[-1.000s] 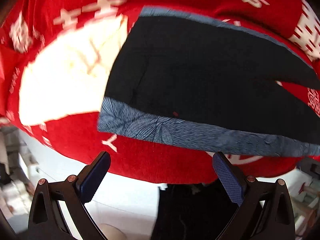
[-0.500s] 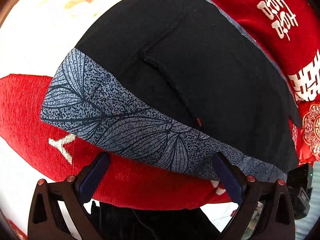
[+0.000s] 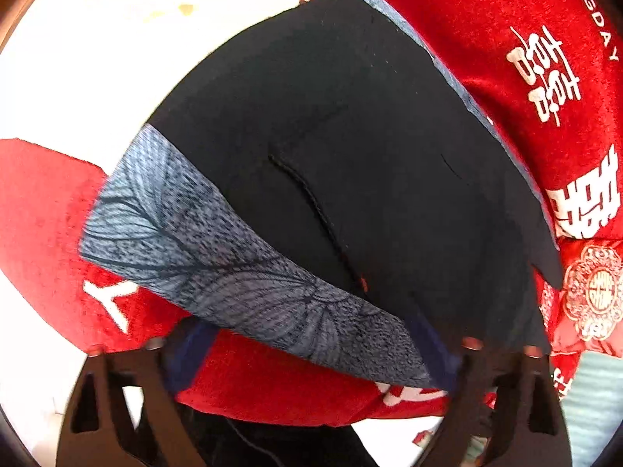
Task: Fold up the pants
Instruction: 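Grasp the trouser leg cuffs with the left and right grippers, then lift the cuffs and fold the legs over onto the waistband with both grippers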
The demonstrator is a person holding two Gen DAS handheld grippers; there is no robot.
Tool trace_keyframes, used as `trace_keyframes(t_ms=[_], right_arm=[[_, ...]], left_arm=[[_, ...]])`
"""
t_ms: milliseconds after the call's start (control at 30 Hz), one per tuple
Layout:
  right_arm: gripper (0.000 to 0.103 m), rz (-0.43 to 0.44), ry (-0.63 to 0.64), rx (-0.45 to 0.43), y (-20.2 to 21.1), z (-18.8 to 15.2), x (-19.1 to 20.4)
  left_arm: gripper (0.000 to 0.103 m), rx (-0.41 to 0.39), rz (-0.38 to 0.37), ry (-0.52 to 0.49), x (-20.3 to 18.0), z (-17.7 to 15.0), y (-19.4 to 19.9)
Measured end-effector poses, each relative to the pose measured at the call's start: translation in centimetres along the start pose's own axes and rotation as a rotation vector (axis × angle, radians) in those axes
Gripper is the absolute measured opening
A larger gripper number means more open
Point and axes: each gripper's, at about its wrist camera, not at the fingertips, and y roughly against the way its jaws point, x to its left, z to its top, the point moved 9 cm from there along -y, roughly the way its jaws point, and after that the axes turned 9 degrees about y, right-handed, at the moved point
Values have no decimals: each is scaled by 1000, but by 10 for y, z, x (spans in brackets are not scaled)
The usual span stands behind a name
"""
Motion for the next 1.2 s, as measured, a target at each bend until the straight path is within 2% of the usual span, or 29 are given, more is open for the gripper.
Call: trace_keyframes(t_ms=[67, 167, 233, 267, 333, 400, 533, 633, 700, 767, 833, 933, 967, 1000, 1033, 1067, 1100, 1133, 1200], right_arm=[[46, 6, -1, 3, 0, -5, 2], [49, -45, 35, 20, -2, -12, 4], [50, -57, 37, 26, -3, -11, 0], [50, -49, 28, 21, -7, -7, -1], [50, -14, 22, 21, -12, 0, 6], [49, 69, 52, 2, -8, 4, 27], [49, 176, 102, -9, 5, 8, 68], [49, 188, 118, 0, 8, 8, 79], [49, 167, 120, 13, 9, 6, 74], [50, 129, 113, 23, 8, 5, 63], [50, 75, 90, 24, 9, 2, 43], [49, 29, 18, -18, 16, 4, 16], [41, 33, -13, -41, 20, 5, 10], [32, 40, -58, -68, 25, 8, 5], [8, 36, -82, -84, 29, 9, 3], [8, 21, -93, -97, 32, 10, 3], [8, -14, -67, -97, 36, 11, 10], [8, -37, -36, -90, 37, 11, 19], [8, -95, 63, -68, 42, 17, 48]], left_arm=[[75, 0, 11, -11, 3, -2, 4], [76, 18, 37, -22, 14, -6, 9], [79, 41, 19, -12, 15, -12, 8], [86, 46, 13, -5, 15, -13, 6], [87, 39, 5, 1, 13, -14, 5], [87, 47, -15, 5, 6, -13, 4], [87, 87, -116, 66, -10, -14, 2], [87, 93, -146, 122, -16, -11, -5], [87, 66, -148, 151, -16, -4, -5], [86, 30, -141, 138, -17, 5, -1], [77, 10, -115, 105, -16, 10, 1], [77, 20, -88, 54, -17, 12, -4], [75, 19, -77, 36, -17, 12, -4], [70, 14, -56, 14, -27, 14, -7], [56, 10, -32, -11, -32, 16, -8], [38, 15, -16, -34, -31, 16, -7], [30, 22, -14, -40, -33, 14, -5], [24, 28, -19, -37, -31, 16, -2], [24, 26, -44, -20, -37, 24, 9]])
